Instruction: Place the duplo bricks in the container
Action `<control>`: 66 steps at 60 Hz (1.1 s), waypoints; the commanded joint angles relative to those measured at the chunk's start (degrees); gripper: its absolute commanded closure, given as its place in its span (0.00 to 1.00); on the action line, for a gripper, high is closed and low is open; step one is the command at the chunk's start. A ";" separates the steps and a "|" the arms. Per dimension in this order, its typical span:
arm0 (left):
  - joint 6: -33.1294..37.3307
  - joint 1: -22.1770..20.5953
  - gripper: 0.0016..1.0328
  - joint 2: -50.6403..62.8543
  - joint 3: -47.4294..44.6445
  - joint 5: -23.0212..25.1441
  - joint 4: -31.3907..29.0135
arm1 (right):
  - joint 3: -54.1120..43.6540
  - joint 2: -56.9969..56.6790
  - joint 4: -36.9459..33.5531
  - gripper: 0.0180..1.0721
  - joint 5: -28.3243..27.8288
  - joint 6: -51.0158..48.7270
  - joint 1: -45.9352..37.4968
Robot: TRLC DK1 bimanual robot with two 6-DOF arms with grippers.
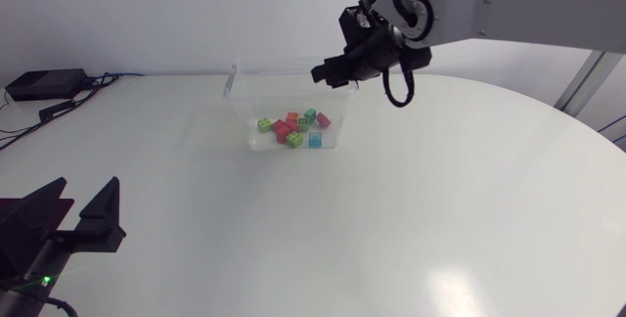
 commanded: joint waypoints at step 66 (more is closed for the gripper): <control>0.44 -0.33 0.04 -0.63 -1.02 0.27 -0.17 | -63.03 -73.15 14.38 0.04 10.04 -0.91 -5.35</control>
